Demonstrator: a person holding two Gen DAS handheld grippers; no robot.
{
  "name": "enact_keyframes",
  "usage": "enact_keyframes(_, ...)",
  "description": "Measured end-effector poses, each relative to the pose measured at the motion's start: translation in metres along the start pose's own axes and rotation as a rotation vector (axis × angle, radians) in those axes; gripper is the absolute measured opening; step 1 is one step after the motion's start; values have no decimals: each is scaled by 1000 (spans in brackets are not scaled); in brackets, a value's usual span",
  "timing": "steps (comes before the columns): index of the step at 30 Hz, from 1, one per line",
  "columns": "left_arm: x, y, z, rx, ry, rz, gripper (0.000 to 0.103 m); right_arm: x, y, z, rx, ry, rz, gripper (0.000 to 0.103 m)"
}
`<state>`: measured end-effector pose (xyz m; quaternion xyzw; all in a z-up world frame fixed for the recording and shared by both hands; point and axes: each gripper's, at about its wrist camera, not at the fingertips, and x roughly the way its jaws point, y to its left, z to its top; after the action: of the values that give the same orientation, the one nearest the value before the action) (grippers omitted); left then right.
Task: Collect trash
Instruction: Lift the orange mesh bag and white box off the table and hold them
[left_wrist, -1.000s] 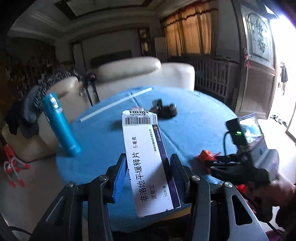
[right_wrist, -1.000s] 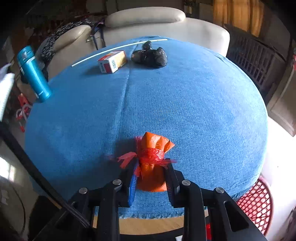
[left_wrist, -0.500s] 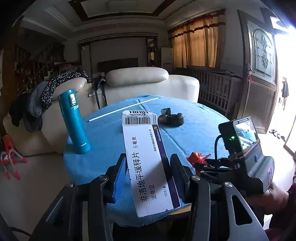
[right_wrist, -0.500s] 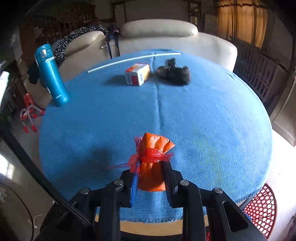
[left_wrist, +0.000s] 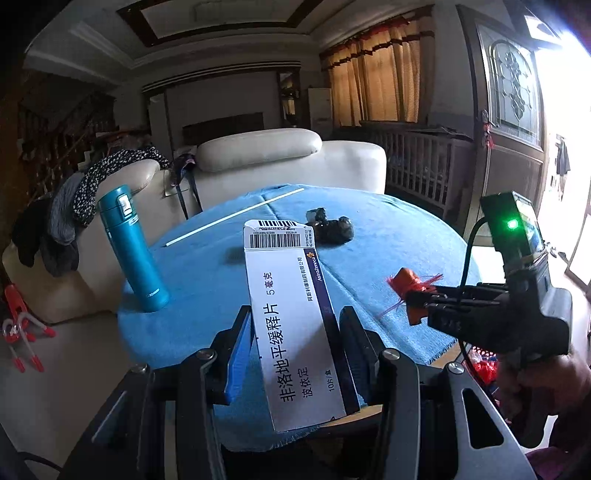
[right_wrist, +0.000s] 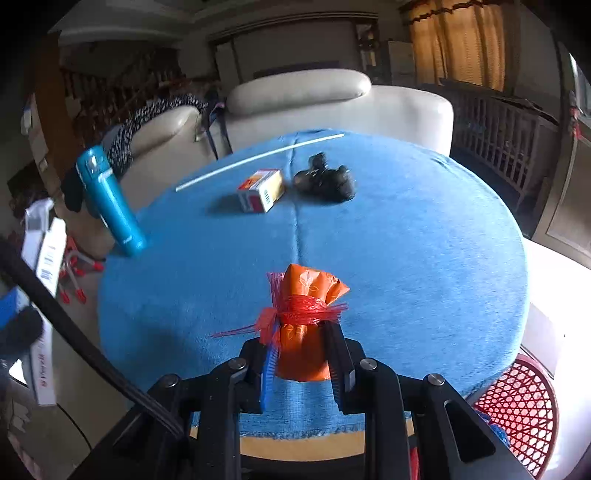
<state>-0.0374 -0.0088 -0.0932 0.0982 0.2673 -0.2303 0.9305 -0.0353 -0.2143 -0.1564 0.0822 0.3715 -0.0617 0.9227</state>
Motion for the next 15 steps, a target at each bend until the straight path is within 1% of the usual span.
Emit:
enact_keyframes(8,6,-5,1,17,23,5,49,3,-12,-4,41,8,23,26)
enact_keyframes(15,7,-5,2,24,28,4,49,-1,-11,-3,39,-6,34,26)
